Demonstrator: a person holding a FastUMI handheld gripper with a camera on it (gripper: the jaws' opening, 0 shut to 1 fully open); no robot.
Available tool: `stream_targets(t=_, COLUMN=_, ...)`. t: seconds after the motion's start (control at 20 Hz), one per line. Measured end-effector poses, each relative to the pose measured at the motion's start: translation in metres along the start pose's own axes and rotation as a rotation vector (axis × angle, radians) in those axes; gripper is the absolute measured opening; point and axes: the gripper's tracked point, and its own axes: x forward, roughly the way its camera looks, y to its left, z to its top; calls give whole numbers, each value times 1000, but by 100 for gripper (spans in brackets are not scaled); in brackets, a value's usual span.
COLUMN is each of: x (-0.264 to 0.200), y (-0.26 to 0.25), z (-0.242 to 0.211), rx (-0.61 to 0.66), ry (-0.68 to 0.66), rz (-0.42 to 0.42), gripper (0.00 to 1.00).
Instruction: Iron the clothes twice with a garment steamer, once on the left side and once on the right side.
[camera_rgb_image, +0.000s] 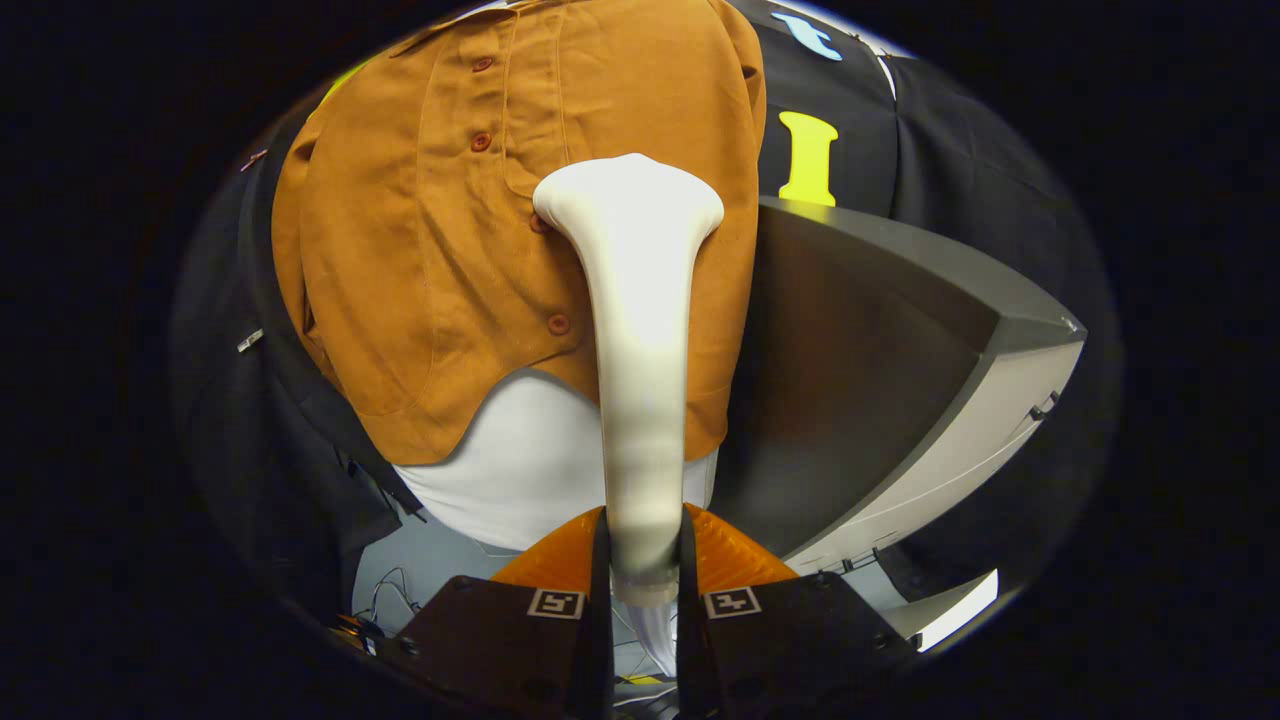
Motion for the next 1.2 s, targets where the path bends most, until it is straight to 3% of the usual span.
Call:
stream_targets(t=0.35, x=-21, y=6, z=-36, rx=38, ry=72, rz=43, gripper=29)
stream_targets(t=0.75, x=-81, y=-2, z=-1, rx=31, ry=-92, rz=62, gripper=29)
stream_targets(t=1.2, x=-171, y=4, z=69, rx=-81, ry=-366, rz=4, gripper=28)
